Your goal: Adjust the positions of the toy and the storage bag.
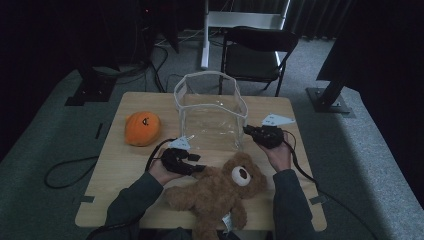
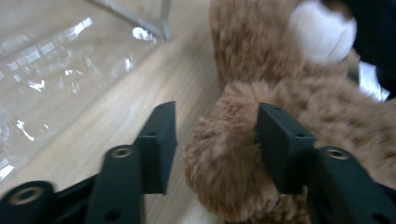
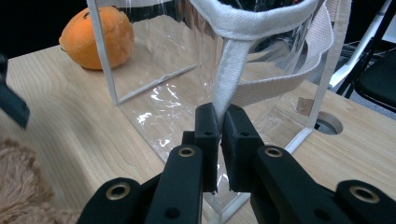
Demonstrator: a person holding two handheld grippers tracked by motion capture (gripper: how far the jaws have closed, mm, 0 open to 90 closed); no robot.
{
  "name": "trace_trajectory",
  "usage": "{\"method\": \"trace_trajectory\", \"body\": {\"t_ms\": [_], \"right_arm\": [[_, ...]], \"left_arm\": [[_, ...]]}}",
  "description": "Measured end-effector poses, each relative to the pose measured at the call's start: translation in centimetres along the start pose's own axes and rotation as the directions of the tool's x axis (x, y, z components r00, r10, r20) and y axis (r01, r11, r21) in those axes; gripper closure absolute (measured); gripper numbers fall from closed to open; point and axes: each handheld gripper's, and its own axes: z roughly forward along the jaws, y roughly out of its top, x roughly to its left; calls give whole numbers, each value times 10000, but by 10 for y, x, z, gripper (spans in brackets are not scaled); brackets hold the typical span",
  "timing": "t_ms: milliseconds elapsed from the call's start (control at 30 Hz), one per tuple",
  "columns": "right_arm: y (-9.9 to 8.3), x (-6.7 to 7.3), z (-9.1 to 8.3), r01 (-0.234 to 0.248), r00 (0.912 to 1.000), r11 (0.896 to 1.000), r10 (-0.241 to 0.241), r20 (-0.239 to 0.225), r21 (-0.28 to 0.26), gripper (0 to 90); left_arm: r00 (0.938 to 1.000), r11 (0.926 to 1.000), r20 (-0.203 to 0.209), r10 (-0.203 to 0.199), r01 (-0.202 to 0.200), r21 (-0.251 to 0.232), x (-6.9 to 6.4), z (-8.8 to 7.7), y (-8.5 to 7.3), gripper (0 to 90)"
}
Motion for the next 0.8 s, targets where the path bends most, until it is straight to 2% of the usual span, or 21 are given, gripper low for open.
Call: {"method": "trace_trajectory", "body": {"t_ms": [33, 67, 100, 167, 267, 433, 633, 800], "right_arm": [[0, 0, 0, 0, 10000, 10000, 0, 0, 0, 845], [0, 0, 0, -9, 10000, 10000, 9, 5, -4, 844], [-1, 0, 0, -37, 10000, 10000, 37, 0, -19, 844], [-1, -1, 0, -37, 10000, 10000, 37, -1, -43, 843], [-1, 0, 0, -37, 10000, 10000, 37, -5, -37, 844], [-1, -1, -1, -36, 10000, 10000, 35, -3, -39, 844], [-1, -1, -1, -59, 10000, 10000, 59, -13, -48, 844], [-2, -1, -1, -48, 10000, 10000, 49, 8, -45, 843]], "left_arm": [[10000, 10000, 0, 0, 0, 0, 0, 0, 0, 596], [10000, 9999, -48, 36, -36, 114, 0, 2, -1, 596], [10000, 9999, -59, 30, -29, 138, 0, 2, -2, 689], [9997, 9998, -223, 81, -77, 190, 0, 1, -3, 794], [9990, 9999, -443, -40, 47, 165, 1, -4, -6, 900], [9969, 9998, -778, -140, 150, 120, 3, -14, -15, 900], [9929, 9986, -1068, -523, 507, -177, 5, -29, -28, 900], [9857, 9944, -1346, -1017, 967, -433, -2, -53, -52, 900]]}}
